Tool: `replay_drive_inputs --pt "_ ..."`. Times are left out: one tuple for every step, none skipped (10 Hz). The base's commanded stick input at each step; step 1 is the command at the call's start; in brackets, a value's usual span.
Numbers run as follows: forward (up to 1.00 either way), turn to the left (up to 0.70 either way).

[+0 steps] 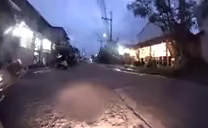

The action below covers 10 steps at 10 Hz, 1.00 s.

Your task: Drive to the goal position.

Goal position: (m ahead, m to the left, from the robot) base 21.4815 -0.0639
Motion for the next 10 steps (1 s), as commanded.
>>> replay_drive_inputs --pt "0.50 0.00" --pt "0.50 0.00" --pt "0.50 0.00" --pt "0.50 0.00" --pt "0.50 0.00" --pt "0.50 0.00" --pt "0.50 0.00" --pt "0.50 0.00" --pt "0.50 0.00" --pt "0.50 0.00"
